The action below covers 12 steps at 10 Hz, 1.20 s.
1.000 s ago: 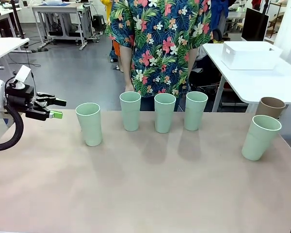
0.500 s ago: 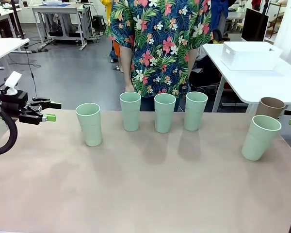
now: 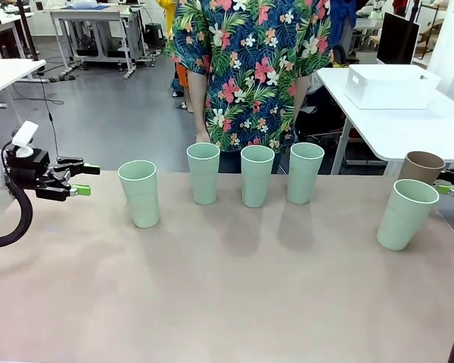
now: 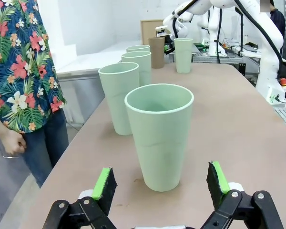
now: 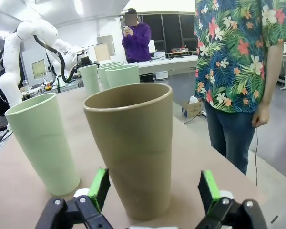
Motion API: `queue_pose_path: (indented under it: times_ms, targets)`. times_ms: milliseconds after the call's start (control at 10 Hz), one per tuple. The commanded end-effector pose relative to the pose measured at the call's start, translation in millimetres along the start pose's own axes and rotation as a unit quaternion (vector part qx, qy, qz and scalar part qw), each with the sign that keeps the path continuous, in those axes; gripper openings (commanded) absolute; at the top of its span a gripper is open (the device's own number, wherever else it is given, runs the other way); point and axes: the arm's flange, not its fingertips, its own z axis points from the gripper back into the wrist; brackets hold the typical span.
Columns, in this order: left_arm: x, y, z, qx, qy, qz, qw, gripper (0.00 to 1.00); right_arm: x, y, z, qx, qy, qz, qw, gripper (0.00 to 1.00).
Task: Stack the cups and store them in the basket.
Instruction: Pick up two Reusable plastic cups , one in each hand.
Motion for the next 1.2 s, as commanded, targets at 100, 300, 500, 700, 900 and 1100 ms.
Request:
queue_pose_path:
  times_ms: [100,300,500,700,900,1100]
  targets:
    - [-17.6,2.2,-15.6,-0.017,-0.023,-0.014,0.999,1.00,1.0,-16.7,-4.2,-0.002,-0.014,0.029,0.999,1.00]
    - [-28.4,0.3,-25.2,-0.022,-0.033,-0.013,0.999,1.00,-0.8,-20.2,-3.9,0.002,-0.014,0.030,0.999,1.00]
    - [-34.5,-4.7,-29.1,-0.014,-0.047,-0.014,0.999,1.00,-2.2,-19.6,-2.1,0.009,-0.014,0.025,1.000,1.00]
    - [-36.3,-5.1,-33.4,0.002,-0.062,-0.011,0.998,1.00,-1.9,-20.5,-4.6,0.015,-0.018,0.026,0.999,1.00]
    - [-39.7,-1.5,-41.5,0.001,-0.054,0.002,0.999,1.00,-4.0,-22.8,-8.5,0.021,-0.021,0.024,0.999,1.00]
    - [-43.9,1.4,-51.9,0.000,-0.058,0.010,0.998,1.00,-4.9,-22.2,-9.7,0.023,-0.024,0.025,0.999,1.00]
